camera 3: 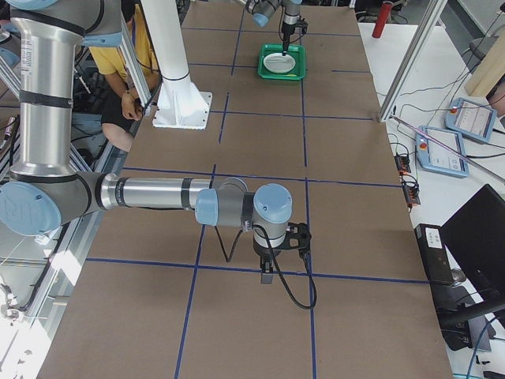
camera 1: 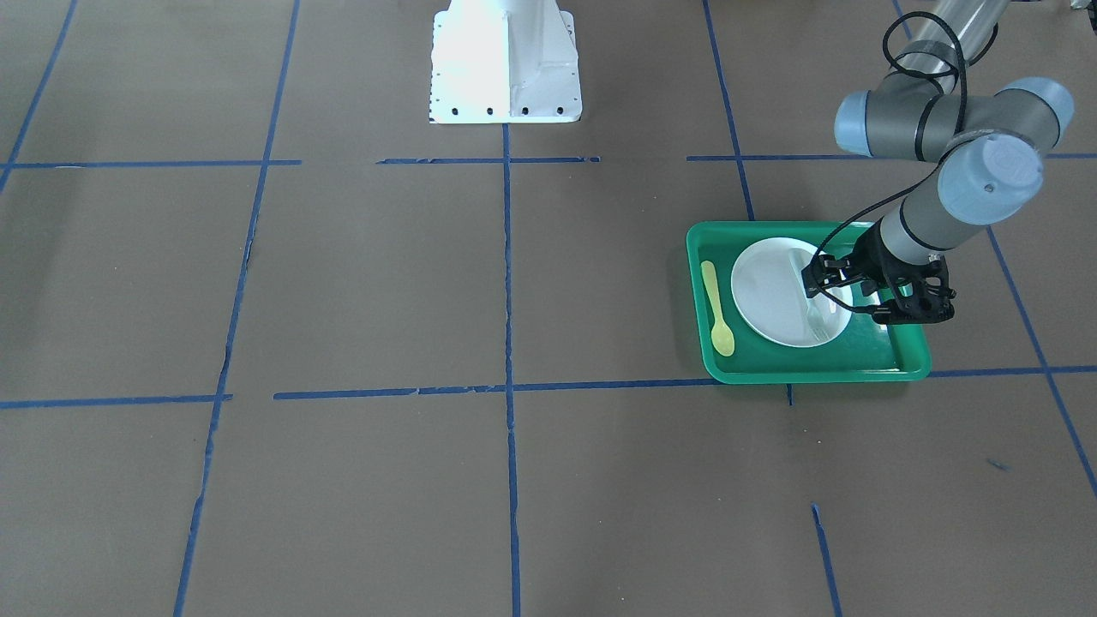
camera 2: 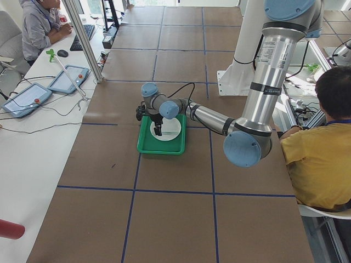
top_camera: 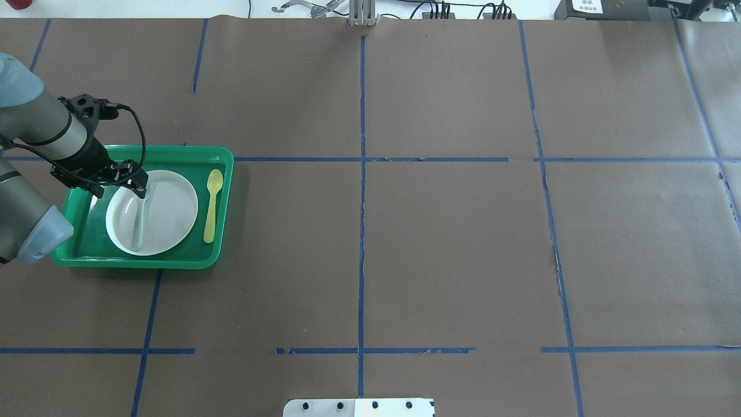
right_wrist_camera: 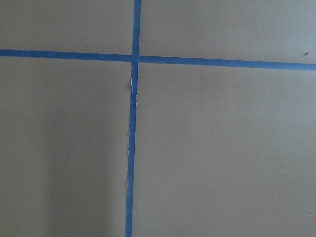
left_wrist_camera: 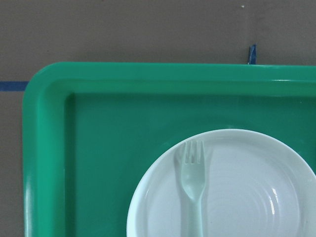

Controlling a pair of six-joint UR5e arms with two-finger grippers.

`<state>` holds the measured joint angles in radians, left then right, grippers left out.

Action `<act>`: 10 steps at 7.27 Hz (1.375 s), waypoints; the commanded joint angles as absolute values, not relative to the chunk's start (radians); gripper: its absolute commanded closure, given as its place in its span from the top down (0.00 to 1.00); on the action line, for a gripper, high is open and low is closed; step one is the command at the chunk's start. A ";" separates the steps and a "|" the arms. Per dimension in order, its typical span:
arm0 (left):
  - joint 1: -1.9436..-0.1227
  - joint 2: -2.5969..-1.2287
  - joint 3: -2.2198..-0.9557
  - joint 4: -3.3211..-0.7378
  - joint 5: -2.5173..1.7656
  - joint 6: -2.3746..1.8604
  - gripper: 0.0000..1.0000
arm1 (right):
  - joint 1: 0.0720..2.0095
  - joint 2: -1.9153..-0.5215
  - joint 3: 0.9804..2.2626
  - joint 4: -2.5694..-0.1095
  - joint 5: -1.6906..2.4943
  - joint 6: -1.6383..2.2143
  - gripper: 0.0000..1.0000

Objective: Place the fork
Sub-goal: 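Move the left gripper over the white fork on the plate and grasp it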

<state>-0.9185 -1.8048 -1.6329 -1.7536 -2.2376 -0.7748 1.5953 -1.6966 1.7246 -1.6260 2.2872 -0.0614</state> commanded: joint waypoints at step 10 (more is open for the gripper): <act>-0.862 -1.821 -1.557 -1.810 -2.247 -0.775 0.00 | 1.595 -1.697 1.724 -1.626 2.287 -0.060 1.00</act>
